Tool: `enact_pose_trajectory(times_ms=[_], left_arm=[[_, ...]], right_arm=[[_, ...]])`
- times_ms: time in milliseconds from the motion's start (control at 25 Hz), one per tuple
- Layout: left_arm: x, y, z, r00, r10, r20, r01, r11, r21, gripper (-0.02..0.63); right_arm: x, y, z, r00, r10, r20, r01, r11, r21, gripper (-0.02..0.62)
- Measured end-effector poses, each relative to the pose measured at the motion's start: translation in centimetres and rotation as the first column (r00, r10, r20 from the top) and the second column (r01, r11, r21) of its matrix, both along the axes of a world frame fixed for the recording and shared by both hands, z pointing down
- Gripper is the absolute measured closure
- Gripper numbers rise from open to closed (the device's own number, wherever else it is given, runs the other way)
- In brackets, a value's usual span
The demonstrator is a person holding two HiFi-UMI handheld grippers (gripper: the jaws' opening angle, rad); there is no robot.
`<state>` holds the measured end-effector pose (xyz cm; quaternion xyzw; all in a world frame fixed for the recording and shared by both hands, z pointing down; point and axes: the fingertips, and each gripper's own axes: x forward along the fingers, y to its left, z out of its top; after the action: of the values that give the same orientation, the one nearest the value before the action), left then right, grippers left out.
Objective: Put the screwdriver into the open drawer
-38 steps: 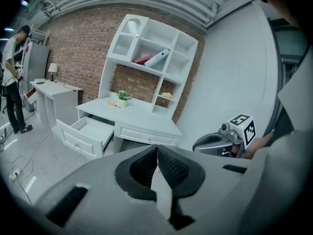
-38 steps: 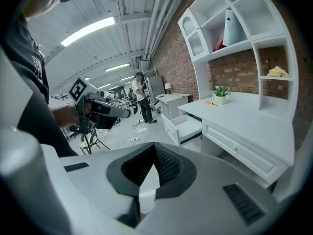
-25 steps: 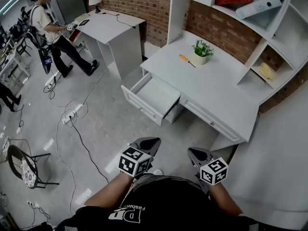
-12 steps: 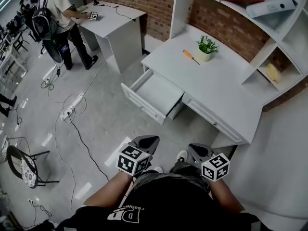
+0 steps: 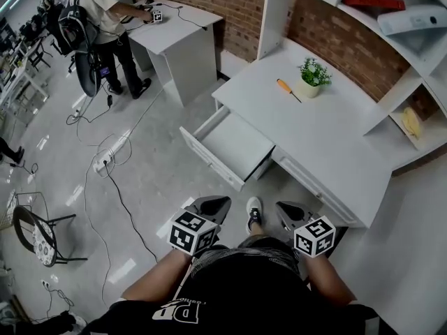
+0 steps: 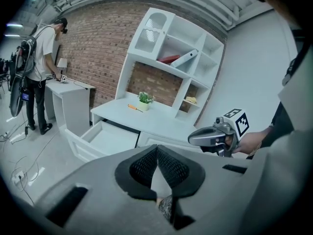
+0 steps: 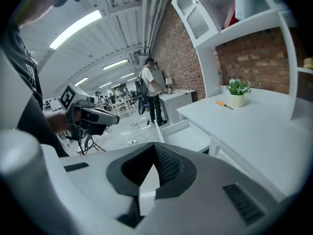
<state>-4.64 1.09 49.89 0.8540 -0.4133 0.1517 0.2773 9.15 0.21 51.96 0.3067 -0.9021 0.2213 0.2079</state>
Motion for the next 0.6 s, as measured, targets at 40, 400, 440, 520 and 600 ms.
enact_pose_trajectory(times_ms=[40,400,440,520,600], left_arm=[[-0.1,-0.9,0.0,1.0,-0.01,0.004,0.01,1.0,0.001,0.588],[0.6,-9.7,-0.4,0.997,-0.077,0.018,0.077,0.997,-0.009,0.588],[0.8,-10.8,-0.4,0.996,-0.084,0.018,0.084,0.996,-0.011,0.588],[1.2,-12.8,-0.3,0.995,-0.095,0.019,0.095,0.995,-0.014,0.588],[1.5,-14.6,-0.1,0.994,-0.104,0.024,0.105,0.994,-0.018,0.588]], right_arm=[[-0.1,-1.1,0.0,1.0,-0.009,-0.004,0.009,1.0,0.007,0.591],[1.0,-12.4,-0.4,0.998,-0.044,-0.039,0.046,0.998,0.04,0.591],[1.2,-13.8,-0.4,0.998,-0.046,-0.04,0.048,0.998,0.04,0.591],[1.5,-16.1,-0.2,0.998,-0.054,-0.041,0.055,0.998,0.037,0.591],[1.7,-18.2,0.1,0.997,-0.065,-0.039,0.066,0.997,0.025,0.591]])
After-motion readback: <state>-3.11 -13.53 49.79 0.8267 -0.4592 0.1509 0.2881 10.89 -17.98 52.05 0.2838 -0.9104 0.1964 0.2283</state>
